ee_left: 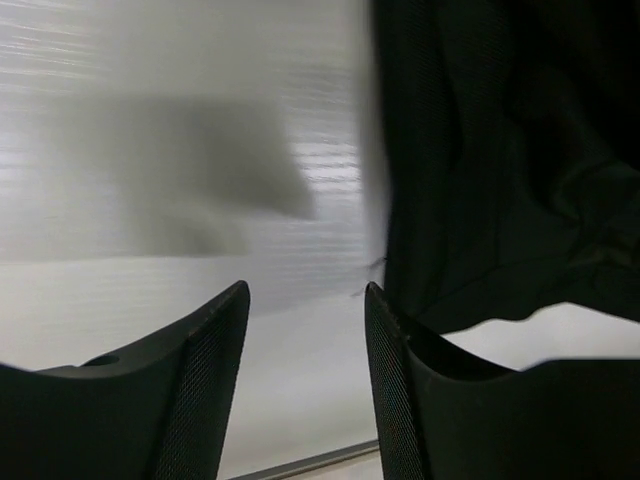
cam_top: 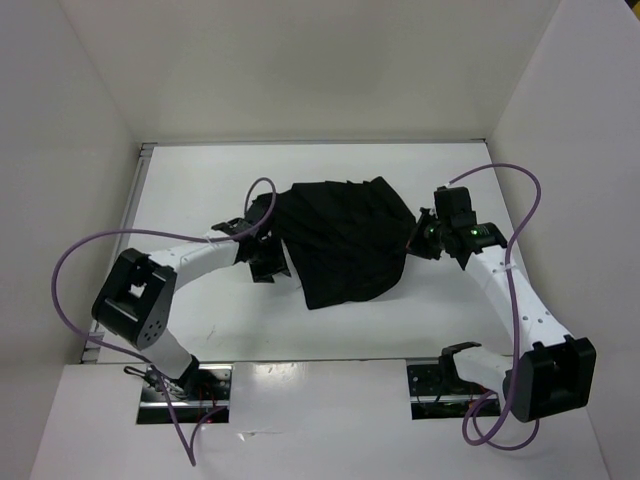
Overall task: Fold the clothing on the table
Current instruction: Flatten the skirt out
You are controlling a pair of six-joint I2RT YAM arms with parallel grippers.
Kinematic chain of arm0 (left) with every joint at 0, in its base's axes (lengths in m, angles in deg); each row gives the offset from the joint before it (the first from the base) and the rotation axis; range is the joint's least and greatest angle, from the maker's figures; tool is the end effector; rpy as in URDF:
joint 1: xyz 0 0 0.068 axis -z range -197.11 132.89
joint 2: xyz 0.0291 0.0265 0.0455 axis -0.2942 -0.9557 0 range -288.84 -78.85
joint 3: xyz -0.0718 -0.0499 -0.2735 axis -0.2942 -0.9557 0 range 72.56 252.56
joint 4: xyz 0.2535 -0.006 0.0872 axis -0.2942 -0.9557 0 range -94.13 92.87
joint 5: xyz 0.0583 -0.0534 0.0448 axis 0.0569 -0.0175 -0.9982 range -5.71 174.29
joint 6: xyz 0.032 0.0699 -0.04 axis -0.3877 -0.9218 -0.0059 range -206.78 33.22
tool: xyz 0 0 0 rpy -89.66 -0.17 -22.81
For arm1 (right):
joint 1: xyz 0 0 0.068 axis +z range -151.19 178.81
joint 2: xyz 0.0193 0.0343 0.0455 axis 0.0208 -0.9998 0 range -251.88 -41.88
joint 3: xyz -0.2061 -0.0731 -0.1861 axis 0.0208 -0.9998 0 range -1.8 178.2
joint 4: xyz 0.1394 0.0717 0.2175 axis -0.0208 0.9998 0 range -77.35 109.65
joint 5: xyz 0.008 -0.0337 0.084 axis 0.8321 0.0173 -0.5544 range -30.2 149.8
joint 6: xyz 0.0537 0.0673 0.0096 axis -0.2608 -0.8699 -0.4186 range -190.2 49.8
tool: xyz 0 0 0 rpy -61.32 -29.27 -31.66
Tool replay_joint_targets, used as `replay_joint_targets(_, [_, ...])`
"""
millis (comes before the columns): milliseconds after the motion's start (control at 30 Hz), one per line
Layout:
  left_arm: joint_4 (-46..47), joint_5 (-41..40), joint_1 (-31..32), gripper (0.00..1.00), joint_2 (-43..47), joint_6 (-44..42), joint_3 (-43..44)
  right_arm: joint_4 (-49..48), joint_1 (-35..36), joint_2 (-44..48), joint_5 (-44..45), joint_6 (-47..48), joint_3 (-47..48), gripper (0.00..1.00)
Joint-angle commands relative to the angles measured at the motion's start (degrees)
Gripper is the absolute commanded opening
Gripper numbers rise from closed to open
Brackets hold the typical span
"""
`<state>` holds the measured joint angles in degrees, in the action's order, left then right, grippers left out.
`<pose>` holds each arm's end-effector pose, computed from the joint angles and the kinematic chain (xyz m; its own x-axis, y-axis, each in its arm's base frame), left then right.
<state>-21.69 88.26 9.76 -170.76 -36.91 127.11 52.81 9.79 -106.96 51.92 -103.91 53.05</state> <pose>0.2981 -0.1569 0.1540 -0.8743 -0.4120 -0.2567 -0.2923 0.8690 -0.3992 0.2501 0.0592 0.2652 -0.7814 0.4085 -0.4717 0.1915 0.8765 0.4418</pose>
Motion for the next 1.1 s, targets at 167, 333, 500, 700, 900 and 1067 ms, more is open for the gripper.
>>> replay_joint_targets(167, [5.0,7.7,4.9,0.63,0.3,6.8,0.8,-0.4,-0.2,0.2,2.0,0.3,0.5,0.0])
replay_joint_targets(333, [7.8,9.3,6.2,0.64,-2.4,8.0,-0.4,-0.4,-0.2,-0.3,1.5,0.3,0.5,0.0])
replay_joint_targets(500, [9.5,10.9,7.5,0.54,-11.4,6.4,3.2,-0.4,-0.2,-0.3,0.8,0.8,0.0,0.0])
replay_joint_targets(700, [9.5,10.9,5.1,0.0,-17.9,5.2,6.1,-0.4,-0.2,0.2,0.3,0.8,-0.5,0.0])
replay_joint_targets(900, [-0.4,0.5,-6.6,0.0,-15.3,-2.4,15.6,-4.1,-0.7,-2.8,-0.2,0.8,-1.1,0.0])
replay_joint_targets(1067, [-4.1,-3.3,-13.6,0.0,-13.5,-6.6,21.0,-4.7,-1.2,-8.7,-0.2,1.4,-0.4,0.0])
